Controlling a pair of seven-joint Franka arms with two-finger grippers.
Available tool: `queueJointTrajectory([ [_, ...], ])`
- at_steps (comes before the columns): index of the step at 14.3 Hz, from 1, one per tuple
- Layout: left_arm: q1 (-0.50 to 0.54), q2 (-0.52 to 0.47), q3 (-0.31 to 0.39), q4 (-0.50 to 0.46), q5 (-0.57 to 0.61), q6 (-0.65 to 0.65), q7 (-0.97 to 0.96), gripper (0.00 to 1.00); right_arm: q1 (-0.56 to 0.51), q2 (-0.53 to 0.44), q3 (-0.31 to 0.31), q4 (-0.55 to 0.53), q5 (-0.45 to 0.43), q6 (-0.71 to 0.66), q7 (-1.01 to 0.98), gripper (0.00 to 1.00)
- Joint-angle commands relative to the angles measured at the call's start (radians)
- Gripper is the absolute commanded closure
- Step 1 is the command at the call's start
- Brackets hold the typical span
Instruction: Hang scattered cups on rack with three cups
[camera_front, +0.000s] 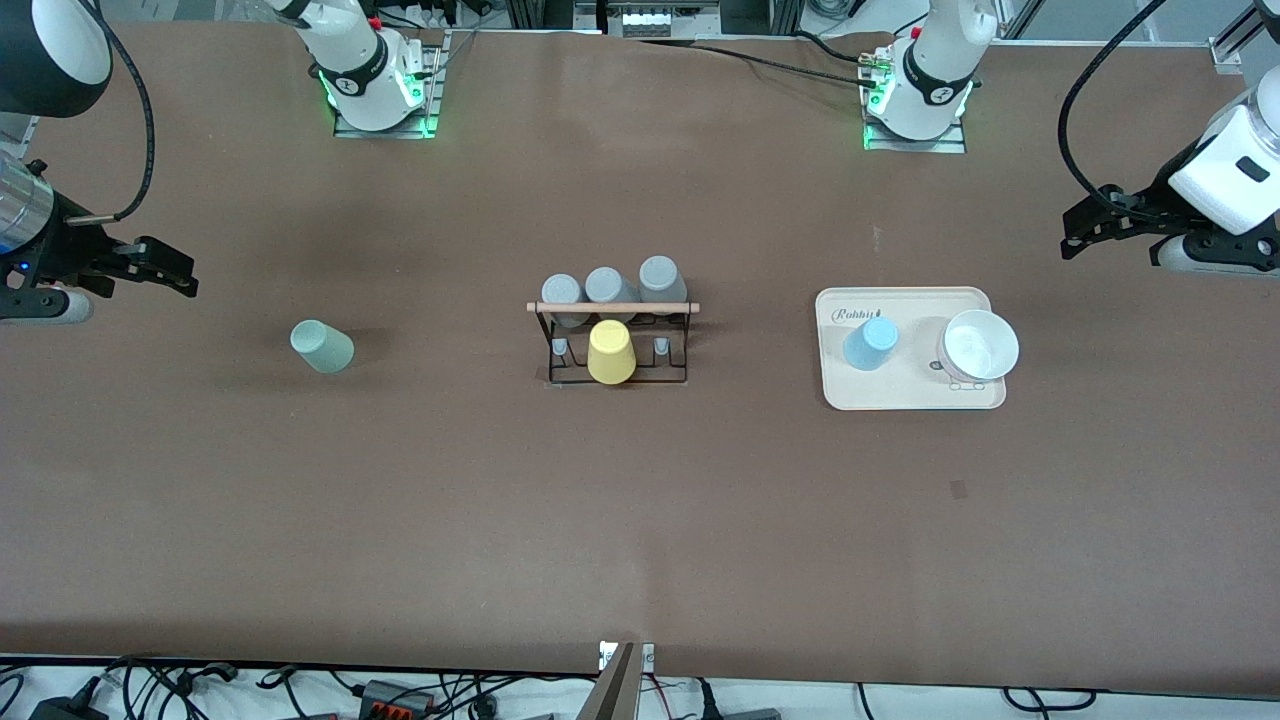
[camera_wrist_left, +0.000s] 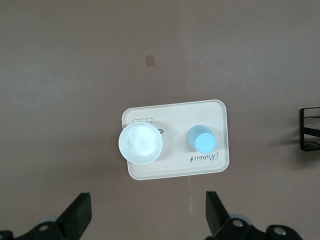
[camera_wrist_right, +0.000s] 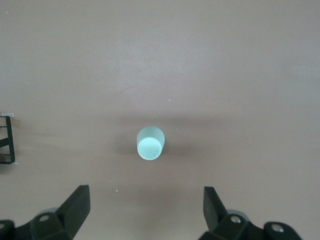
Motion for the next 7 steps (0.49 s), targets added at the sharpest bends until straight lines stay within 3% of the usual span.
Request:
queueJointTrajectory([
  [1, -0.002, 0.008, -0.002, 0.029, 0.016, -0.026, 0.014, 0.0, -0.008, -0.004, 0.01, 0.01, 0.014, -0.018, 0.017, 0.0],
  [7, -0.002, 0.008, -0.002, 0.029, 0.015, -0.027, 0.012, 0.0, -0.01, -0.003, 0.01, 0.027, 0.02, -0.018, 0.021, 0.0],
])
